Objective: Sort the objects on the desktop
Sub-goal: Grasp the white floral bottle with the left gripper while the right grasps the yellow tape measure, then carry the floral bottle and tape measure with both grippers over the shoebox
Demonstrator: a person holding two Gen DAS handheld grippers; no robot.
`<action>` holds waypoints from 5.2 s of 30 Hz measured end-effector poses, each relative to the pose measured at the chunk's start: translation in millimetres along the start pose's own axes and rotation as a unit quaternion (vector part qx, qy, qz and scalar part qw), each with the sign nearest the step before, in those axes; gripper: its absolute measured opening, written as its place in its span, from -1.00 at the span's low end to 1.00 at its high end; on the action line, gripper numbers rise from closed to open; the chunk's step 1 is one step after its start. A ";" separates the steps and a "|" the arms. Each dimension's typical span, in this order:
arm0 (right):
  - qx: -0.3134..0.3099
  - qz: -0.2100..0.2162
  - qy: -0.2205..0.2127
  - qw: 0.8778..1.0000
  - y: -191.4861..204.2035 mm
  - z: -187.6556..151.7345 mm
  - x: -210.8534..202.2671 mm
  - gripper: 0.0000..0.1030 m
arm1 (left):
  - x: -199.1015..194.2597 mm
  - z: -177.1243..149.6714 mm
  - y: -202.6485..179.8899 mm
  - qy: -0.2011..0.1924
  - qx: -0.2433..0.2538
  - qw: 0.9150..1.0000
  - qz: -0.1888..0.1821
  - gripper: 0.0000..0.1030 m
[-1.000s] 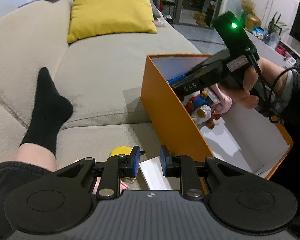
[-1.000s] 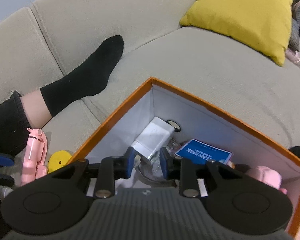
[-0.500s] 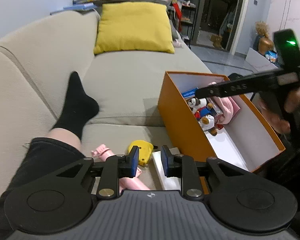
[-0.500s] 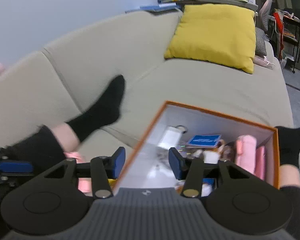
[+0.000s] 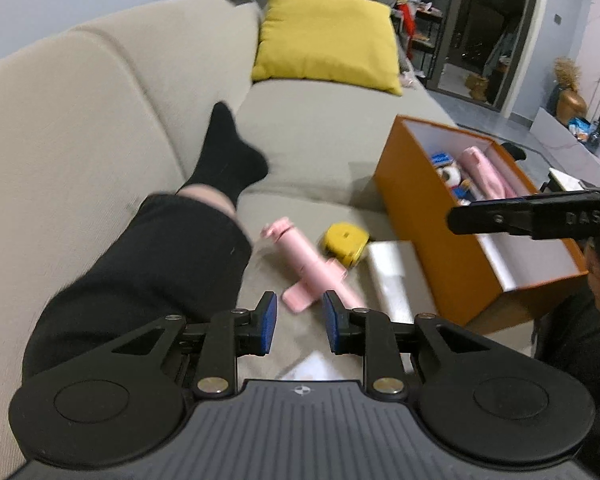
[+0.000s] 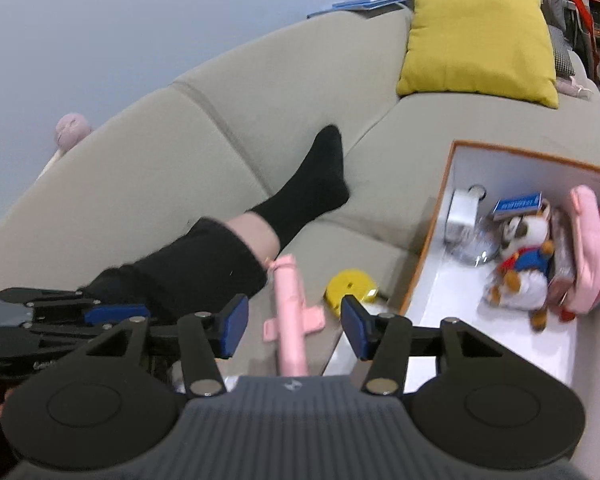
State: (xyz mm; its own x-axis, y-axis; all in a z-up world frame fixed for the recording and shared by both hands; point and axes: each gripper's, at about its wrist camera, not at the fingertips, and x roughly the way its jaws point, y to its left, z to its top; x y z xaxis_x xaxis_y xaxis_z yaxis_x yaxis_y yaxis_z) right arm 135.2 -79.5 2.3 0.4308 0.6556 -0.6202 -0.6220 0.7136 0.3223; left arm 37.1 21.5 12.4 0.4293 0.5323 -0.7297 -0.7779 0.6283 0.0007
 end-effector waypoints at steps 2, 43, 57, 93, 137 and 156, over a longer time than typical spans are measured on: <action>-0.011 -0.007 0.006 1.000 7.9 -7.9 1.8 -0.06 | 1.1 -6.7 5.3 0.006 -0.006 1.000 0.002 -0.44; -0.401 -0.049 0.357 0.842 29.4 54.6 216.3 -0.13 | 117.5 10.2 -7.5 0.219 0.019 0.975 -0.027 -0.03; -0.510 -0.075 0.345 0.784 42.2 30.8 217.1 0.12 | 121.7 -20.3 -39.8 0.296 0.085 0.951 0.006 0.12; -0.390 -0.069 0.264 0.879 49.2 72.0 150.9 -0.59 | 69.0 -25.2 -62.1 0.235 0.031 0.970 0.054 0.12; 0.107 0.012 0.178 0.978 -183.1 80.0 114.7 -0.59 | 100.1 149.4 -118.6 0.075 0.064 0.995 -0.020 0.07; -0.104 -0.039 0.219 0.969 -144.1 78.0 115.0 -0.08 | 102.7 148.9 -115.0 0.078 0.067 0.994 -0.035 0.07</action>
State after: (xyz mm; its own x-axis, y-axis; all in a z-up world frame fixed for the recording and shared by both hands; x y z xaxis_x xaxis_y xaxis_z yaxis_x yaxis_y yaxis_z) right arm 325.4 -87.7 -59.7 0.1919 0.4017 -0.8955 -0.7370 0.6615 0.1388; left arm 238.9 88.4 39.2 0.3955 0.3979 -0.8278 -0.6761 0.7362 0.0309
